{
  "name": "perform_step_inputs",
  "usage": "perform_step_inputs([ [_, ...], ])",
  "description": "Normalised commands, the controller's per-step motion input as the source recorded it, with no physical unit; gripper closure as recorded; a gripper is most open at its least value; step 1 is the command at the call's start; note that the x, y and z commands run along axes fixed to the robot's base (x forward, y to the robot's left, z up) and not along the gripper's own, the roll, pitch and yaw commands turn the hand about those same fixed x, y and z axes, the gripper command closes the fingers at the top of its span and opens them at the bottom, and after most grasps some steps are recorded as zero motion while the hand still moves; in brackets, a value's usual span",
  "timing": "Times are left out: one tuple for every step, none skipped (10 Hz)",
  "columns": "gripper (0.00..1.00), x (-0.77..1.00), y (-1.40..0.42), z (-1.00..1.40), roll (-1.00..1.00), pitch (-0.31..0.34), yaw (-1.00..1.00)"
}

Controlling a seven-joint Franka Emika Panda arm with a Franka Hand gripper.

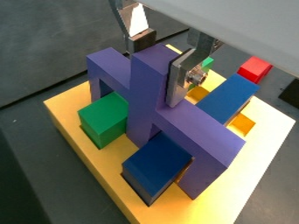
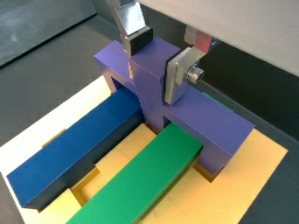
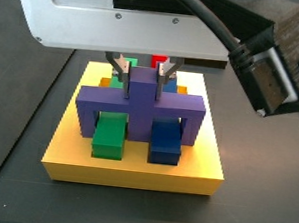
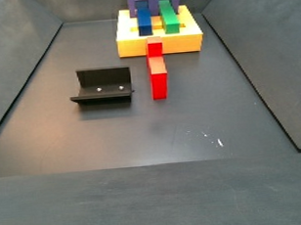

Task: Pick up the purple object. Move up. Place the purple object on the fixture. Regrasp the purple object. Move to above the board. Insert the purple object.
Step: Insert the purple object.

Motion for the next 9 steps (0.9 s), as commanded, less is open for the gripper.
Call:
perform_step_inputs([
  [1.0,0.1,-0.06,-0.27,0.31,0.18,-0.16],
  [1.0,0.13,-0.12,-0.01,0.21,0.043,0.0],
  [1.0,-0.09,0.0,-0.23,0.13,0.0,0.0],
  [1.0,-0.16,0.0,-0.36,0.14,-0.014,0.0],
  [1.0,-0.19,0.0,-0.6,0.05,-0.107,0.03],
  [1.0,-0.2,0.0,-0.74,0.02,-0.11,0.03],
  [1.0,-0.15,-0.04,-0.69,0.0,-0.093,0.03],
  [1.0,0.0,0.0,-0.03,0.0,0.0,0.0],
  [1.0,0.0,0.0,0.0,0.0,0.0,0.0],
])
